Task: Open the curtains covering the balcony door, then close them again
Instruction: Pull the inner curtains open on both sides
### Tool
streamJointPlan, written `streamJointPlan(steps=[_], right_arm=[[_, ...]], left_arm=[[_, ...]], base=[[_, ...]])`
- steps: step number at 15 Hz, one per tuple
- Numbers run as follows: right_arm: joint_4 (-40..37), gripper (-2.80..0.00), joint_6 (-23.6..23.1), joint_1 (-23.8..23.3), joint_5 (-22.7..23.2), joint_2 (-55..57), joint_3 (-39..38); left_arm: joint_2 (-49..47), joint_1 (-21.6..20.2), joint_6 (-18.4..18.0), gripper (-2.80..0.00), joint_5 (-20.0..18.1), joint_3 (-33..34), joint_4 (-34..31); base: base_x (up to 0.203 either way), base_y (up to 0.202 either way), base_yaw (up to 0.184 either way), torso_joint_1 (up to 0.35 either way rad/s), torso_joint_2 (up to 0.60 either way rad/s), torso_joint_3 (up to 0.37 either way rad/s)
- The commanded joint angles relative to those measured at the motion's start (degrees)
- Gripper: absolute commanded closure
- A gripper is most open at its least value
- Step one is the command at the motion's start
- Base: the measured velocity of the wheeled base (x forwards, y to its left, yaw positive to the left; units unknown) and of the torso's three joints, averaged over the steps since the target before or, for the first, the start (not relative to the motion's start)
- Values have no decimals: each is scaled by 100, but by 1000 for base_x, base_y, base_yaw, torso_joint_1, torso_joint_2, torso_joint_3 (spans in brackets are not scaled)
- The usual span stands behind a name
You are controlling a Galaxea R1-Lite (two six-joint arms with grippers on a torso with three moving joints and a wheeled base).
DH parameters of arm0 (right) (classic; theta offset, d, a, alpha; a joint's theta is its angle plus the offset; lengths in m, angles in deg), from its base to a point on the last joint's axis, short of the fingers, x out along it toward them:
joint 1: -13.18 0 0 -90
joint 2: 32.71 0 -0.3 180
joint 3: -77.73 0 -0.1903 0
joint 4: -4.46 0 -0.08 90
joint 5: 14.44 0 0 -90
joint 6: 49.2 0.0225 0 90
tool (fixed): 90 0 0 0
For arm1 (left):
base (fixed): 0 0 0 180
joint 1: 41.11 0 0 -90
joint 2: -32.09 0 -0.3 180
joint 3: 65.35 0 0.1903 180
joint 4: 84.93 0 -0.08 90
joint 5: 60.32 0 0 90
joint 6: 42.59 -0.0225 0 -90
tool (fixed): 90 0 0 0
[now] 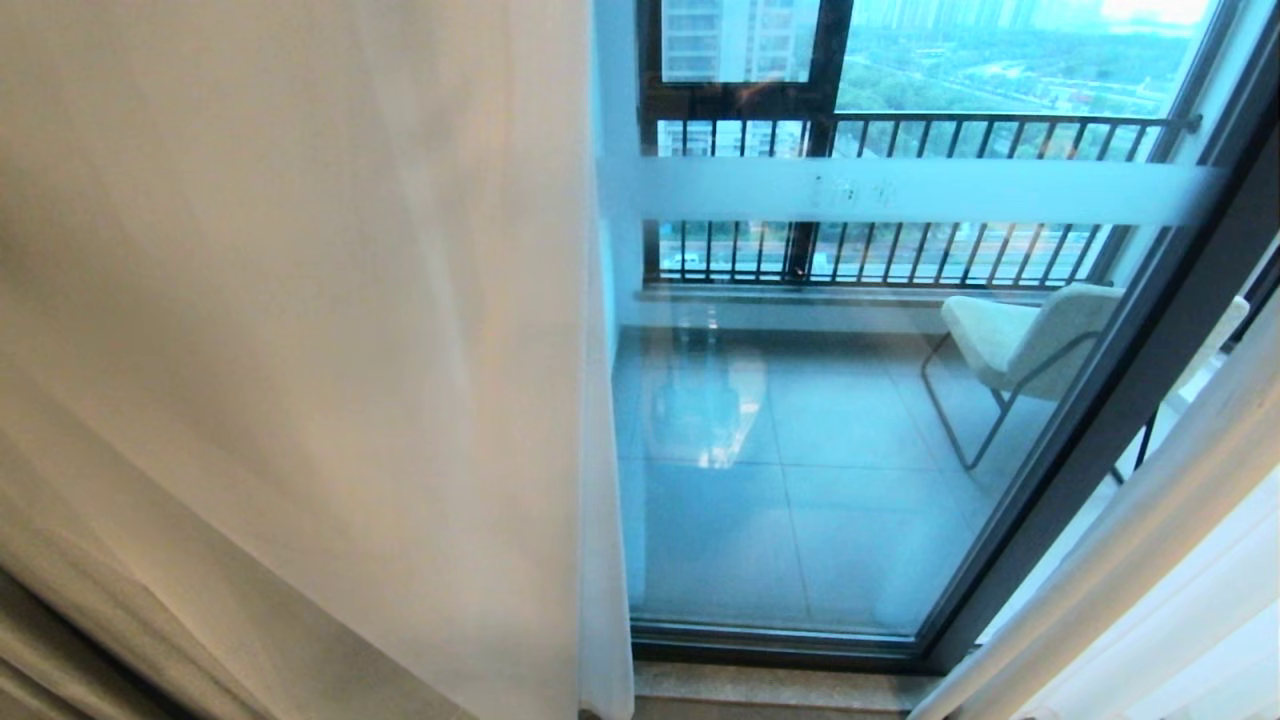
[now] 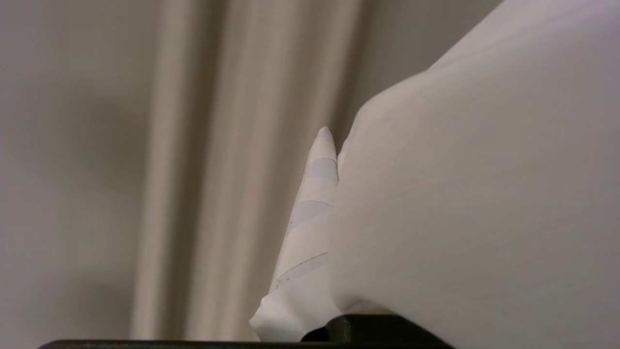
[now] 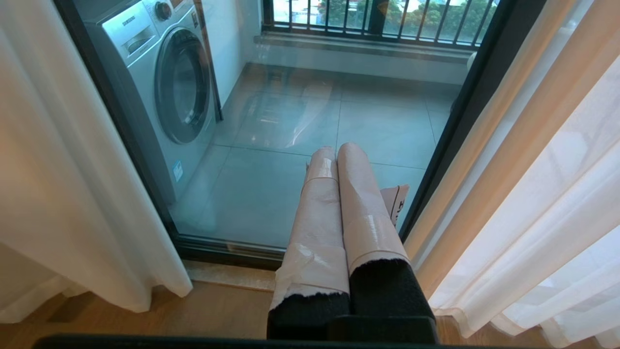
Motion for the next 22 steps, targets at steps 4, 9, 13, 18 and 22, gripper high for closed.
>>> streamJointPlan(steps=[4,9,13,18,22], right_arm=[[1,0,-6,0,4,-2,0],[1,0,-6,0,4,-2,0],[1,0,-6,0,4,-2,0],[1,0,-6,0,4,-2,0],[1,0,-6,9,4,-2,0]], left_arm=[[-498,-637,165,0,37,-218,30],[-716,-1080,381,0,166,-216,19],[-879,-1554,937,0,197,-211,-628],[-1136,-1982,1874,0,203,-227,-1818],[-1224,-2014,2604,0,205,-287,-2951]], base=[[0,0,0,0,0,0],[0,0,0,0,0,0],[0,0,0,0,0,0],[0,0,0,0,0,0],[0,0,0,0,0,0]])
